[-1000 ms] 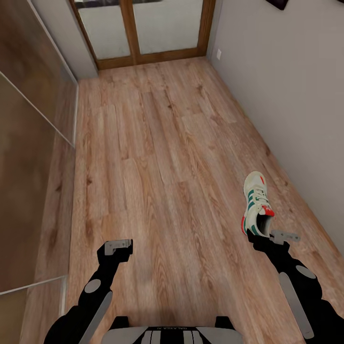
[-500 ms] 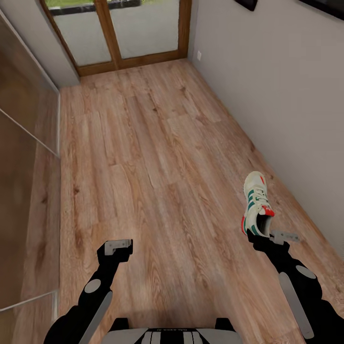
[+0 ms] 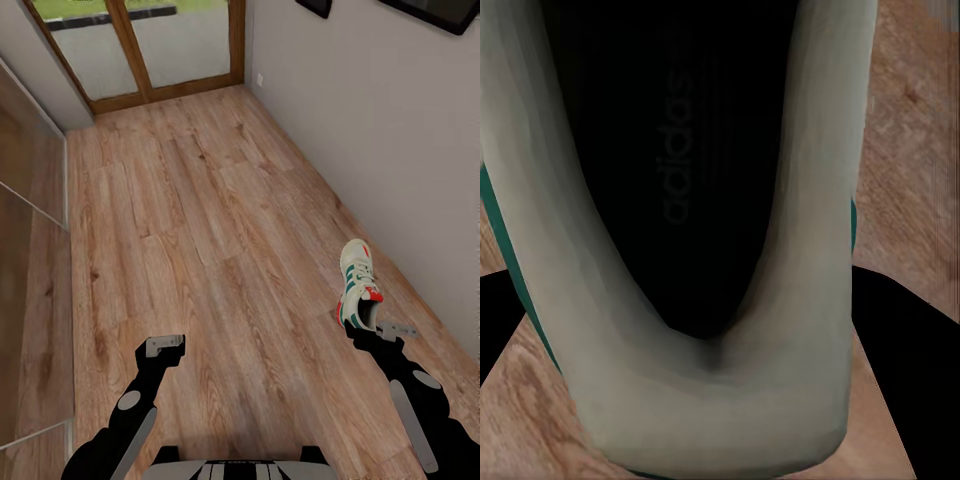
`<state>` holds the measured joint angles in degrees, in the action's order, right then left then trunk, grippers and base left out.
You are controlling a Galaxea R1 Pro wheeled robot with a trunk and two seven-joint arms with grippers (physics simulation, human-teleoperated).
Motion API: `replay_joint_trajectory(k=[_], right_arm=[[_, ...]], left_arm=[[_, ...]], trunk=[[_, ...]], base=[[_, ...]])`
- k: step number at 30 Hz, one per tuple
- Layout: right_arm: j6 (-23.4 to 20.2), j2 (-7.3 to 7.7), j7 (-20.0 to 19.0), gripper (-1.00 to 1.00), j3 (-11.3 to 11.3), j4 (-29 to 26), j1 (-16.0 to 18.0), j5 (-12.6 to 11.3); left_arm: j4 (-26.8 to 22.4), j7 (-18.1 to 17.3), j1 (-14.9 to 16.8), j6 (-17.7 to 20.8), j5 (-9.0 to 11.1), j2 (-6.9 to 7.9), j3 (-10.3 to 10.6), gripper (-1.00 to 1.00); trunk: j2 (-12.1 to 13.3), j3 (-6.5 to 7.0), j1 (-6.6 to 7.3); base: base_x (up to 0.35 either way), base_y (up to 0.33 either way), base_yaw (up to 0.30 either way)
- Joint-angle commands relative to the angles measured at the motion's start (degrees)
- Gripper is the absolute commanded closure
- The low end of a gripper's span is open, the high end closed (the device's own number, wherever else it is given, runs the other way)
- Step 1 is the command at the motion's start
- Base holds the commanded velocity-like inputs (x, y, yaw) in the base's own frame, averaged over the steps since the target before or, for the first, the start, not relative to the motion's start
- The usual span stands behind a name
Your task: Pick up the two gym shoes and the two sandals from the corridor floor and place them onto the hallstand (shoe rack) in the corridor, making sure they are on the rack and not on the floor. Arrange them so the two gym shoes are next to each other and the two sandals are next to each other.
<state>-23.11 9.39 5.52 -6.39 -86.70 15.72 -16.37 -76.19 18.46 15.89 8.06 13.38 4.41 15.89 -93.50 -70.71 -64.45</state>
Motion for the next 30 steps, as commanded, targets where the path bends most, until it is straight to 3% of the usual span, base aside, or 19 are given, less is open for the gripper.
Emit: replay_joint_trajectory(k=[1, 30], right_arm=[[-0.2, 0.02, 0.5, 1.0, 0.1, -0.1, 0.0, -0.6], [-0.2, 0.02, 0.5, 1.0, 0.0, 0.0, 0.0, -0.6]], left_arm=[[-0.1, 0.5, 0.0, 0.2, 0.4, 0.08, 0.2, -1.0], [-0.1, 0.4, 0.0, 0.2, 0.4, 0.08, 0.2, -1.0]], trunk=[[0.0, 0.03, 0.0], [0.0, 1.94, 0.0]], base=[[0.0, 0.0, -0.207], [0.0, 0.0, -0.234]])
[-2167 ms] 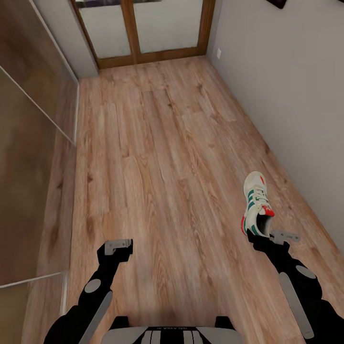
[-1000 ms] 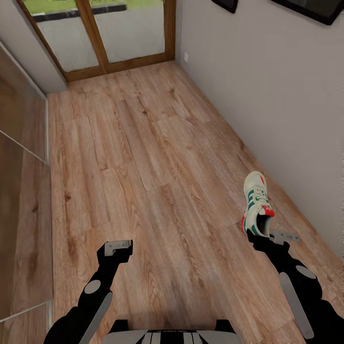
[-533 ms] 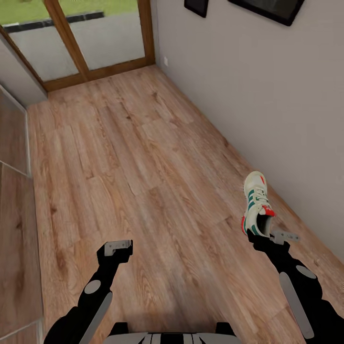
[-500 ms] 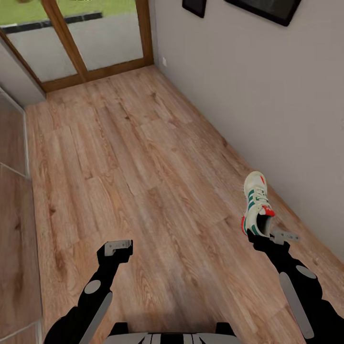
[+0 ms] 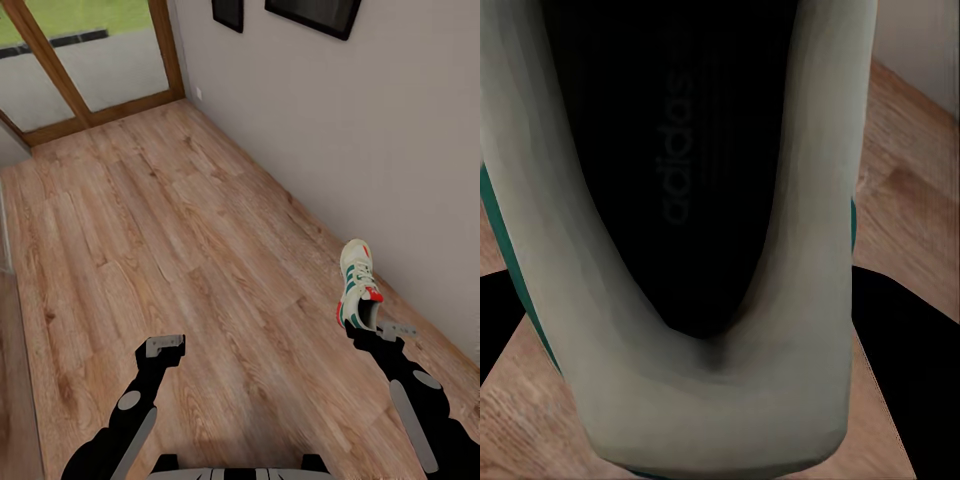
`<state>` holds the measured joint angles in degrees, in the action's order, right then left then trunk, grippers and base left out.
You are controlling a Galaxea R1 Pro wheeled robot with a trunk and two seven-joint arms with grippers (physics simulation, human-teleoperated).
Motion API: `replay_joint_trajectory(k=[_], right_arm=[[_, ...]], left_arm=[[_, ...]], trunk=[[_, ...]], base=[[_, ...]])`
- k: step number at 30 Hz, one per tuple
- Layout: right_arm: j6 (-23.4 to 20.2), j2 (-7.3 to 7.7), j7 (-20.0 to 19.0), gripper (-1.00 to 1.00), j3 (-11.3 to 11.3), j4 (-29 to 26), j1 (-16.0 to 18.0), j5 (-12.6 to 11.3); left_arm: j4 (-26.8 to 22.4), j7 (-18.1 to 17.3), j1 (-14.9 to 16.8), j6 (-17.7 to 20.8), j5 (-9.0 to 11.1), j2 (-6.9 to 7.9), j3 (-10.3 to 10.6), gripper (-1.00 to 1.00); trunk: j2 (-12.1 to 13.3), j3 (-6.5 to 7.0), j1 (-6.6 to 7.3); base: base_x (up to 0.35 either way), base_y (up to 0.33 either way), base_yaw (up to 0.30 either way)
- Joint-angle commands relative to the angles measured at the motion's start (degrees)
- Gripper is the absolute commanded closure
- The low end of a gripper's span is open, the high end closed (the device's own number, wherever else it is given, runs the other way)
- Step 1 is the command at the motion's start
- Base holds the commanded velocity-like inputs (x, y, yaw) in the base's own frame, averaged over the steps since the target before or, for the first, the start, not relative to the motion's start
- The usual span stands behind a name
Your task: Pick up the two gym shoes and the two sandals from the corridor floor and place them onto the hallstand (shoe rack) in the corridor, making sure they are on the rack and not on the floor. Arrange them so the two gym shoes are next to each other and the two sandals are next to each other.
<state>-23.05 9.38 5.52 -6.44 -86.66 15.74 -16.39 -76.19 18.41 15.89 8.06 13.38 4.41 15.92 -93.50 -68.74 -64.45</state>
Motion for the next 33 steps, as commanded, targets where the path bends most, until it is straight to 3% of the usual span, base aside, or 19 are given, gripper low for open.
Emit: replay_joint_trajectory(k=[1, 33], right_arm=[[-0.3, 0.02, 0.5, 1.0, 0.1, -0.1, 0.0, -0.6], [-0.3, 0.02, 0.5, 1.0, 0.1, -0.1, 0.0, -0.6]], left_arm=[[-0.1, 0.5, 0.0, 0.2, 0.4, 0.08, 0.2, -1.0], [-0.3, 0.6, -0.8, 0.2, 0.4, 0.14, 0.2, -1.0]], trunk=[[0.0, 0.04, 0.0], [0.0, 2.17, 0.0]], base=[[0.0, 0.0, -0.237], [0.0, 0.0, -0.237]])
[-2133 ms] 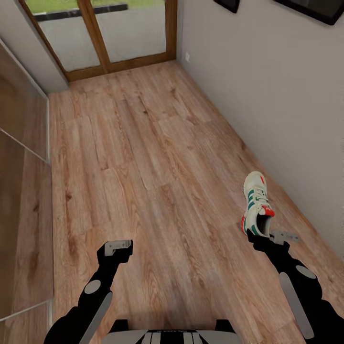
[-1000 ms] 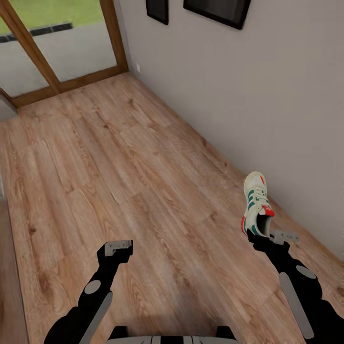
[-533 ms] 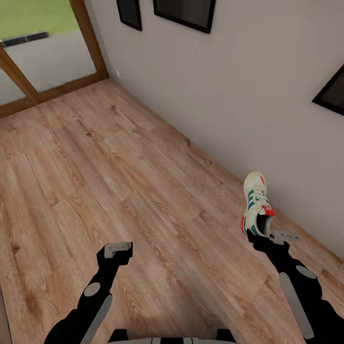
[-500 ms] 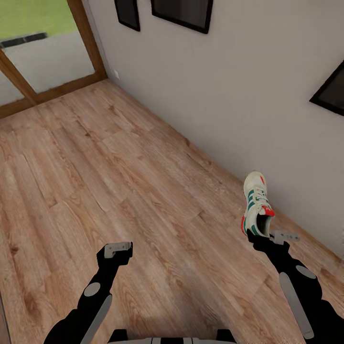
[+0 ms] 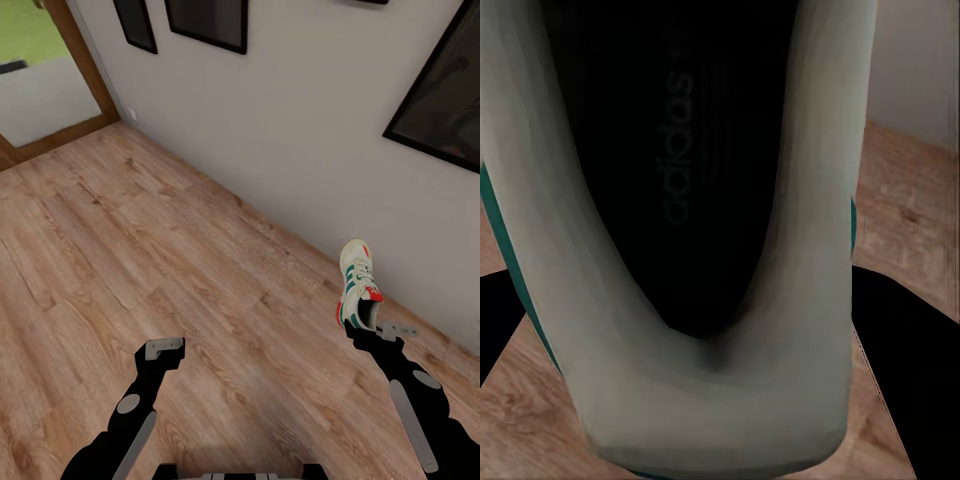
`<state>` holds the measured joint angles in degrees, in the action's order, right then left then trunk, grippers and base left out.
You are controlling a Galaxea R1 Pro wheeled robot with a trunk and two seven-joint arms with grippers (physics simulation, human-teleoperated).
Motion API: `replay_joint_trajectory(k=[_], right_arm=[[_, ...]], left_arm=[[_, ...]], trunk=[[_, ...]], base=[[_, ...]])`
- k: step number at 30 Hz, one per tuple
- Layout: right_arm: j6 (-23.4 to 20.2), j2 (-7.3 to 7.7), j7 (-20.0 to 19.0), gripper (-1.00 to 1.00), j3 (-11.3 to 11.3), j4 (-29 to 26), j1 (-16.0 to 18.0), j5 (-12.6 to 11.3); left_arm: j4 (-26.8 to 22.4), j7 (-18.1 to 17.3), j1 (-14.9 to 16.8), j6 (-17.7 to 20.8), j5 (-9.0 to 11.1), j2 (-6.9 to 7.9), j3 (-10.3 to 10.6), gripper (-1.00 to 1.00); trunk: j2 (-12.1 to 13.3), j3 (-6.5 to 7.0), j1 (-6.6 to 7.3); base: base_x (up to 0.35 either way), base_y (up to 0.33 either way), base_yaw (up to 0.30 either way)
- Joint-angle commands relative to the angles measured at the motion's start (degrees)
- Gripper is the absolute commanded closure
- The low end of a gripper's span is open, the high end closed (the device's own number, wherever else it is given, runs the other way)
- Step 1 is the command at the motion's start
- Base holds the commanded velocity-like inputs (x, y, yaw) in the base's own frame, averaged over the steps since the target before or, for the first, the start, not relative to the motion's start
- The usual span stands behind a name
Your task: Pick up the two gym shoes and the two sandals from the corridor floor and place them onto the hallstand (shoe rack) in the corridor, making sure they are on the rack and not on the floor. Arrange them so the two gym shoes are next to each other and the two sandals are next to each other.
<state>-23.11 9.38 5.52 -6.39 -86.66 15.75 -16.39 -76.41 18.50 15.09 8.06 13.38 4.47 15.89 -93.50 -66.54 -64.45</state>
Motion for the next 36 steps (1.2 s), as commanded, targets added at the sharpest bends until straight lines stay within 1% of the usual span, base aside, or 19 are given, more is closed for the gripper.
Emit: replay_joint_trajectory(k=[1, 36], right_arm=[[-0.2, 0.02, 0.5, 1.0, 0.1, -0.1, 0.0, -0.6], [-0.2, 0.02, 0.5, 1.0, 0.1, -0.1, 0.0, -0.6]], left_arm=[[-0.1, 0.5, 0.0, 0.2, 0.4, 0.09, 0.2, -1.0], [-0.1, 0.7, 0.0, 0.2, 0.4, 0.09, 0.2, -1.0]], trunk=[[0.0, 0.04, 0.0], [0.0, 2.37, 0.0]], base=[[0.0, 0.0, -0.237], [0.0, 0.0, -0.237]])
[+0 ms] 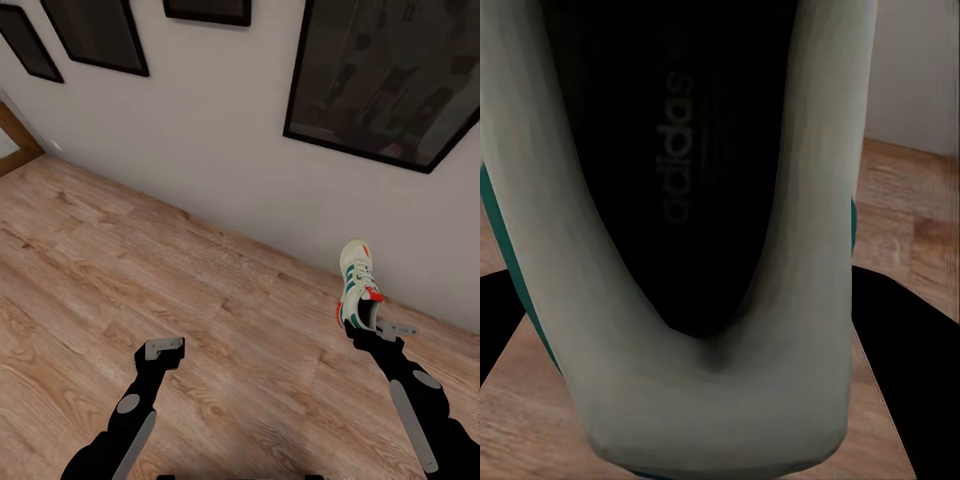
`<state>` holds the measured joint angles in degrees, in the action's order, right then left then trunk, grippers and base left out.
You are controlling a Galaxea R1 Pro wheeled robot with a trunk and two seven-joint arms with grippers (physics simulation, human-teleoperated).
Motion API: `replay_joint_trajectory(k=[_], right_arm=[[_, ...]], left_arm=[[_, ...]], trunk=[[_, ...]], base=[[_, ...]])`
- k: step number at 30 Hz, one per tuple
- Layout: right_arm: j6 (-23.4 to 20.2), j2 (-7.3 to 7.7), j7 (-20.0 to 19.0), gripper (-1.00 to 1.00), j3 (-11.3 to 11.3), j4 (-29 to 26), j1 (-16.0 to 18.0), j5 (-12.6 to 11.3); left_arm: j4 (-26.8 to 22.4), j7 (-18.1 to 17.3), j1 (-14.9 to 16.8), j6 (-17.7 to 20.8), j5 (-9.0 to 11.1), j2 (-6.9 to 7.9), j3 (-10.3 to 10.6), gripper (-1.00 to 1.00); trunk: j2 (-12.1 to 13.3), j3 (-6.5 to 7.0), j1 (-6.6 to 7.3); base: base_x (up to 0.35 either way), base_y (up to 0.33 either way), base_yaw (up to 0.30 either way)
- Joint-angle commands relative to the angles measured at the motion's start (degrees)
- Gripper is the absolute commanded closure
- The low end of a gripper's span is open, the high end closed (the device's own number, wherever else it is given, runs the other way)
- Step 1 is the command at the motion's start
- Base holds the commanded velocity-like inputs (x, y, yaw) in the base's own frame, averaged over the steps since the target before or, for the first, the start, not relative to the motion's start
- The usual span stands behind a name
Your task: Pick up the two gym shoes and the two sandals from the corridor floor and place them onto the hallstand (shoe rack) in the corridor, making sure they are on the rack and not on the floor. Arrange them so the two gym shoes are next to each other and the two sandals are next to each other.
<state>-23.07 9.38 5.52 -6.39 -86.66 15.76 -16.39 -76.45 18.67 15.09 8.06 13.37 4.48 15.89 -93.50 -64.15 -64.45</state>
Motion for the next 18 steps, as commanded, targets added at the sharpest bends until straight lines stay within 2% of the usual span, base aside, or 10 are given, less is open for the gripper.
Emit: replay_joint_trajectory(k=[1, 18], right_arm=[[-0.3, 0.02, 0.5, 1.0, 0.1, -0.1, 0.0, -0.6], [-0.3, 0.03, 0.5, 1.0, 0.1, -0.1, 0.0, -0.6]], left_arm=[[-0.1, 0.5, 0.0, 0.2, 0.4, 0.08, 0.2, -1.0], [-0.1, 0.5, 0.0, 0.2, 0.4, 0.05, 0.2, -1.0]], trunk=[[0.0, 0.04, 0.0], [0.0, 1.17, 0.0]], base=[[0.0, 0.0, -0.237], [0.0, 0.0, -0.237]])
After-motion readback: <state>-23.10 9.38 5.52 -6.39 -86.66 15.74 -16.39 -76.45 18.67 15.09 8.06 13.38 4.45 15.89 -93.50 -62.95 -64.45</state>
